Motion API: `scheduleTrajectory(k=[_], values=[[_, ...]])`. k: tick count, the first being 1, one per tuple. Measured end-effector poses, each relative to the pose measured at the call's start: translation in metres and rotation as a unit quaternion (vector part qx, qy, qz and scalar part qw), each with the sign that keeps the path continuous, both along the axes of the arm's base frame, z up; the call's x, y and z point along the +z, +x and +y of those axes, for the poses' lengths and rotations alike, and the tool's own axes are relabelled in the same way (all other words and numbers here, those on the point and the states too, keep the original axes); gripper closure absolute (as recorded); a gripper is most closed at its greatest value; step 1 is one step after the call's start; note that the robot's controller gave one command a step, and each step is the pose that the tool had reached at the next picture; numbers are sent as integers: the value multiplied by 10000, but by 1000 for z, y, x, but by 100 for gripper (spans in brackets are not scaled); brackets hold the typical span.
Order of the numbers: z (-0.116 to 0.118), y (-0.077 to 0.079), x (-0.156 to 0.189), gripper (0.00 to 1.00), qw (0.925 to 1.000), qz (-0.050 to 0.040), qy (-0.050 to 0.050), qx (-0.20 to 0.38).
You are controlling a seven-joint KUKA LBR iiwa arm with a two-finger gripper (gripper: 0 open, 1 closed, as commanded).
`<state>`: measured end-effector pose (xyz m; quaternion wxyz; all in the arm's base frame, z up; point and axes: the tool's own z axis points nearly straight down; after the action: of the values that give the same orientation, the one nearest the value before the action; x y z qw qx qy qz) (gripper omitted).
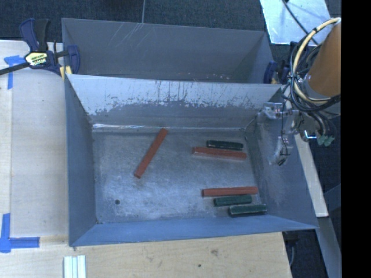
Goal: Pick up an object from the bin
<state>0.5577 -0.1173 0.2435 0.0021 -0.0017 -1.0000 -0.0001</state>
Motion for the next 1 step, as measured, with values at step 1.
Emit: scheduleTrajectory(k=[1], values=[[-8,4,52,0,9934,-64,-11,1143]])
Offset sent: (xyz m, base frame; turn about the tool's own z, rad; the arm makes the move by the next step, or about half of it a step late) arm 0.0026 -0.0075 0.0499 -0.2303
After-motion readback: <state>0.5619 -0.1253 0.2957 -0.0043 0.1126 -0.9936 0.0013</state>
